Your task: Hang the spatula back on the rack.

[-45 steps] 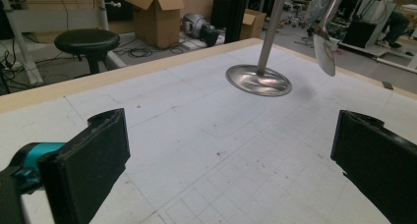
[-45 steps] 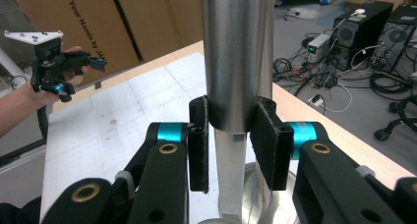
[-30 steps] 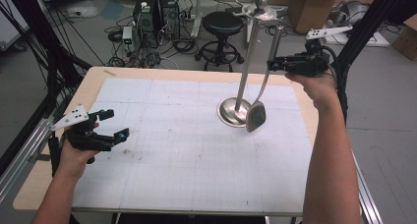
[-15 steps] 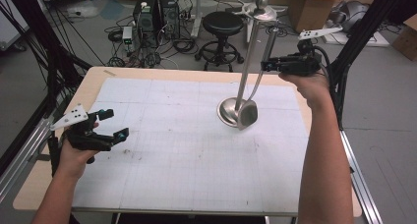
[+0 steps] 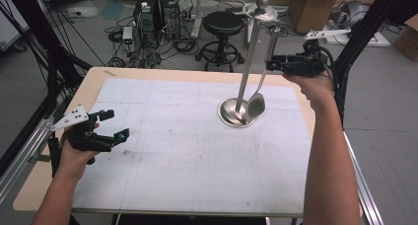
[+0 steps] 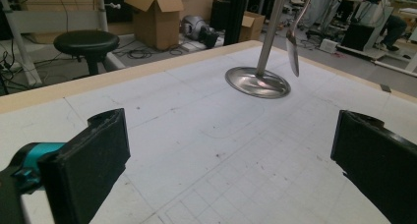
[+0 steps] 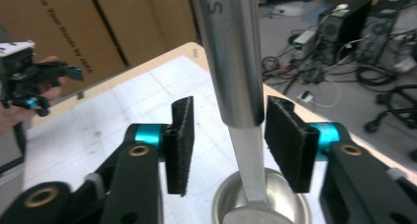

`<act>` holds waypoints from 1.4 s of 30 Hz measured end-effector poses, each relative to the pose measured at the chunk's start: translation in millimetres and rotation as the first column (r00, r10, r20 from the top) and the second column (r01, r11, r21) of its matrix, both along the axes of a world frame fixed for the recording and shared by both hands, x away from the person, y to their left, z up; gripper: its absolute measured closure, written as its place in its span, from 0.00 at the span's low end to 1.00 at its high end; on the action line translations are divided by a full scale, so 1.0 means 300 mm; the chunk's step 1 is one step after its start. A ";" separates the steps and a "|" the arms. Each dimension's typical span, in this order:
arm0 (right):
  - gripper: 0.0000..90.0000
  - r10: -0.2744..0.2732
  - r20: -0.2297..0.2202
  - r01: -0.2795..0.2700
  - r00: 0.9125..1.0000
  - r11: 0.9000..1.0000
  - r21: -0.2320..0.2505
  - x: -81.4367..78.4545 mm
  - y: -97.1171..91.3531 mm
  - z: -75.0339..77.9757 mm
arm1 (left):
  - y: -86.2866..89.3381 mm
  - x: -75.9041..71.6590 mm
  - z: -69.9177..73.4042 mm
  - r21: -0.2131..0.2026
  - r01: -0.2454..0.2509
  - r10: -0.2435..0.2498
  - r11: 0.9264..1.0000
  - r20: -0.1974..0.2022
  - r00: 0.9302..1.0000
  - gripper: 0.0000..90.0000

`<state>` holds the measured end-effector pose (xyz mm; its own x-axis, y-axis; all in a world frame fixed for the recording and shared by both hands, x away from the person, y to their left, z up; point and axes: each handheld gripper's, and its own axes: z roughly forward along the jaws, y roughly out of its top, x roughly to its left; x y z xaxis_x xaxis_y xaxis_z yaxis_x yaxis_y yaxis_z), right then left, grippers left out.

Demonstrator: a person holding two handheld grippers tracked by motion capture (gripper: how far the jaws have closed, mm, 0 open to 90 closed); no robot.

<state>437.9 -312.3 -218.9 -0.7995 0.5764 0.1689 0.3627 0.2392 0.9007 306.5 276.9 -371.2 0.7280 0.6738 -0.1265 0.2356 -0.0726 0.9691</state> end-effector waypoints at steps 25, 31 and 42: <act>0.45 0.011 0.125 -0.016 0.992 0.999 0.034 -0.252 -0.039 -0.074 | -0.015 0.008 -0.012 0.004 0.016 -0.016 1.000 -0.013 1.000 0.02; 0.42 0.020 0.167 -0.030 0.986 0.998 0.058 -0.338 -0.012 -0.146 | -0.018 0.006 -0.013 0.004 0.017 -0.017 1.000 -0.011 1.000 0.02; 0.37 0.014 0.169 -0.023 0.985 0.998 0.057 -0.432 0.018 -0.308 | -0.021 0.006 -0.021 0.004 0.021 -0.021 1.000 -0.018 1.000 0.02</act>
